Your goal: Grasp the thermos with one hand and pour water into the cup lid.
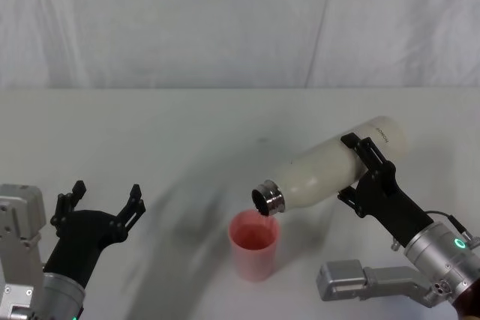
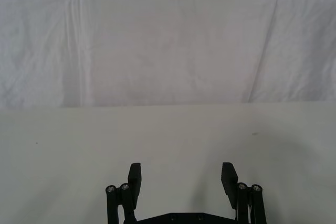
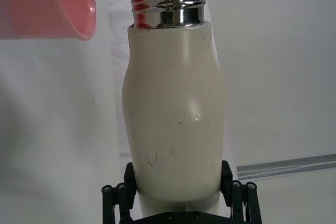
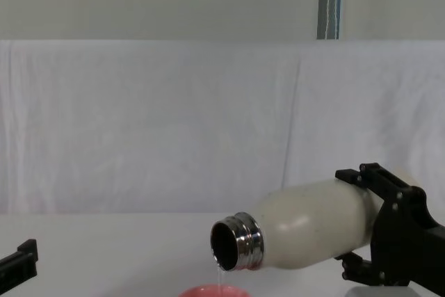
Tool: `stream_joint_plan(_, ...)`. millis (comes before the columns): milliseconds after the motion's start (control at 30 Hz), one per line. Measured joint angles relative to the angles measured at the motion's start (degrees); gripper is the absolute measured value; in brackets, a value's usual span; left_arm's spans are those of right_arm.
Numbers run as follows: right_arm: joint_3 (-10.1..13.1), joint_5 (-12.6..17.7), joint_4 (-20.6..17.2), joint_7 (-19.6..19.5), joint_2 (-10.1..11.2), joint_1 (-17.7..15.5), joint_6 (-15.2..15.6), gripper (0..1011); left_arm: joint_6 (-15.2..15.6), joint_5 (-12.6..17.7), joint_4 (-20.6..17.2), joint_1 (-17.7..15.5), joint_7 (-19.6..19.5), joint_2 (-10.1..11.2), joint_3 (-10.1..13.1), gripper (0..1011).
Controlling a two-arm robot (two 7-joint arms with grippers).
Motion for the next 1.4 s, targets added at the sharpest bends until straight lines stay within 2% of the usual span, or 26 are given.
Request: stream_joint_plan(1400,-0.2,-0.1,0.4,-0.2,0.0,0.0,-0.1,953,0.0,0.0,0.0,0.0,0.0,0.0,0.0,1001)
